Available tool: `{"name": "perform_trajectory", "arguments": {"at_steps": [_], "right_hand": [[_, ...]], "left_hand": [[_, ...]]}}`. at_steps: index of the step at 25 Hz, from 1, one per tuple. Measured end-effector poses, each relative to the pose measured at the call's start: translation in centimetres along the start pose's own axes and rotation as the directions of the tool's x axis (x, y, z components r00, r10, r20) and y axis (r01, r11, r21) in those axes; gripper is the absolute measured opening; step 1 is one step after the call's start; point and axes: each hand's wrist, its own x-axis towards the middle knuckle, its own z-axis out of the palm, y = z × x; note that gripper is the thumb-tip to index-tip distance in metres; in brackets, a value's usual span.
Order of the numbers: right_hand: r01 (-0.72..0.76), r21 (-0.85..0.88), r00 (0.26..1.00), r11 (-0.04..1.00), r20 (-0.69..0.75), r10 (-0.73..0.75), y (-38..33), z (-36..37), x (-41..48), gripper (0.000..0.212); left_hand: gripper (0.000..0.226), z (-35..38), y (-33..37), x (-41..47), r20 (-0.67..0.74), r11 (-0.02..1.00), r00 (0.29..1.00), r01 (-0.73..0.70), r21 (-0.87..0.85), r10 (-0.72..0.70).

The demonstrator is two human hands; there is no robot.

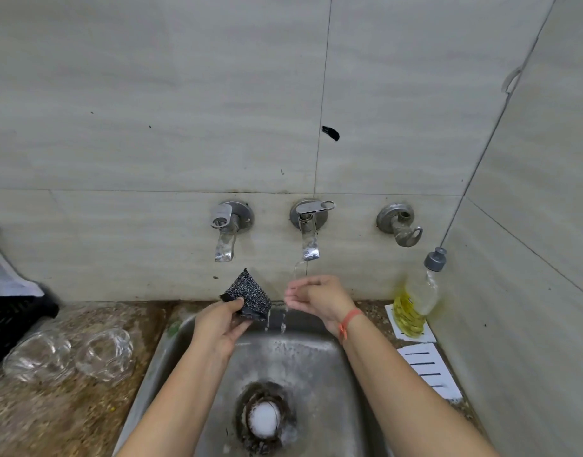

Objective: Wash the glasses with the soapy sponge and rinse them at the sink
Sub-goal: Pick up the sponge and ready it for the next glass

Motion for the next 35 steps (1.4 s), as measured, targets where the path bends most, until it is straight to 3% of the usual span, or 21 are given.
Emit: {"name": "perform_trajectory", "arguments": {"at_steps": [4, 8, 11, 14, 16, 18, 21, 24, 26, 28, 30, 33, 35], "right_hand": [[0.039, -0.202, 0.999, 0.978, -0.019, -0.044, -1.1, 1.7, 1.0, 0.002], [0.096, -0.362, 0.994, 0.927, -0.019, -0.110, -2.0, 0.5, -0.1, 0.025], [0.138, -0.283, 0.984, 0.949, -0.068, -0.163, -4.3, -1.2, -1.5, 0.024], [0.380, -0.177, 0.835, 0.908, -0.358, -0.419, -8.5, -2.9, -2.0, 0.021], [0.463, -0.121, 0.796, 0.878, -0.379, -0.472, -11.4, -3.1, -2.2, 0.023], [0.421, -0.127, 0.848, 0.898, -0.296, -0.440, -13.1, -2.6, -2.3, 0.022], [0.189, -0.065, 0.964, 0.980, -0.178, -0.198, -14.3, -2.9, -2.6, 0.020], [0.044, -0.100, 0.998, 0.994, -0.031, -0.047, -14.3, -3.5, -3.6, 0.021], [0.047, -0.156, 0.997, 0.987, 0.070, -0.037, -13.8, -2.4, -4.6, 0.020], [0.127, -0.226, 0.991, 0.966, 0.071, -0.114, -13.1, -0.9, -5.3, 0.021], [0.217, -0.358, 0.971, 0.908, -0.014, -0.238, -12.1, 0.3, -5.1, 0.027], [0.302, -0.719, 0.837, 0.626, -0.114, -0.535, -9.5, 1.4, -4.4, 0.028], [0.343, -0.719, 0.761, 0.605, -0.164, -0.627, -8.1, 1.4, -4.4, 0.026]], "left_hand": [[0.013, -0.4, -0.1, 0.0, -0.011, 0.999, 1.000, -0.018, 0.033, 0.018], [0.011, 0.3, -0.5, 0.0, 0.017, 0.999, 1.000, 0.006, 0.041, -0.006], [0.010, 1.1, -0.7, -0.6, 0.041, 0.997, 0.999, 0.022, 0.070, -0.025], [0.007, 2.3, -0.7, -1.5, 0.046, 0.994, 0.997, 0.049, 0.098, -0.054], [0.007, 3.1, -0.8, -2.0, 0.049, 0.991, 0.997, 0.058, 0.121, -0.064], [0.006, 3.5, -0.9, -2.3, 0.059, 0.990, 0.996, 0.053, 0.133, -0.062], [0.006, 3.6, -0.9, -2.8, 0.064, 0.990, 0.997, 0.032, 0.140, -0.041], [0.008, 3.4, -0.8, -2.9, 0.053, 0.987, 0.999, -0.005, 0.162, -0.004], [0.009, 3.3, -0.9, -3.0, 0.049, 0.985, 0.999, -0.020, 0.170, 0.012], [0.011, 3.2, -1.0, -3.0, 0.048, 0.988, 0.999, -0.032, 0.153, 0.025], [0.013, 3.1, -1.2, -3.3, 0.041, 0.989, 0.998, -0.047, 0.137, 0.041], [0.015, 2.8, -1.7, -3.6, 0.041, 0.990, 0.997, -0.063, 0.123, 0.058], [0.016, 2.7, -1.8, -3.8, 0.028, 0.989, 0.997, -0.077, 0.127, 0.074]]}}
